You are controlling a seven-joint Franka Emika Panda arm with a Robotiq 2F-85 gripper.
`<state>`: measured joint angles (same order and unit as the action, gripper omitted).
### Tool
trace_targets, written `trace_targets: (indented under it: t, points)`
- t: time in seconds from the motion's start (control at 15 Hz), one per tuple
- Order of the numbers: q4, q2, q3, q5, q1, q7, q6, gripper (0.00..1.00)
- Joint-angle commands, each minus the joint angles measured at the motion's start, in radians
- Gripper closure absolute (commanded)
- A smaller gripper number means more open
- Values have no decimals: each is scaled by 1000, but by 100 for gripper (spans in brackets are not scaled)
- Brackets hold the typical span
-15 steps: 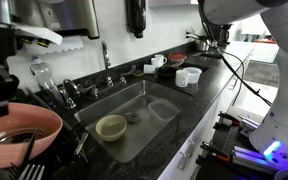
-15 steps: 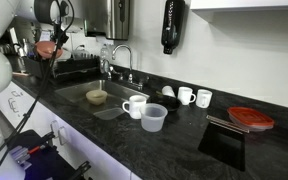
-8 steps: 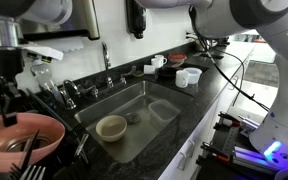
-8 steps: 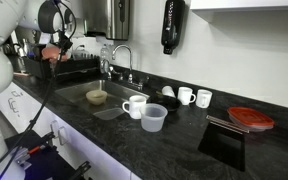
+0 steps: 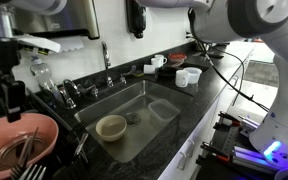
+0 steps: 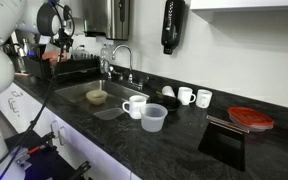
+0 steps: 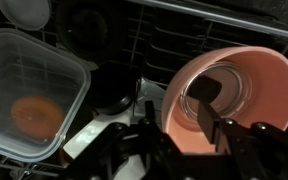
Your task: Take the pink bowl out of the sink and put it in the dish rack
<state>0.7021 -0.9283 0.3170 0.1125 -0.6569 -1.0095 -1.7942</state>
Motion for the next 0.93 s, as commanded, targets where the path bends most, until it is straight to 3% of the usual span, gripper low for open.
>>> trace_targets:
  t: [0.0,0.2,0.87]
  points:
    - [-60,-26,-3,5,-9,-14,39,21]
    - [-60,-10,-7,7,-5,2,22,0]
    - [-58,50,-21,10,4,117,65,0]
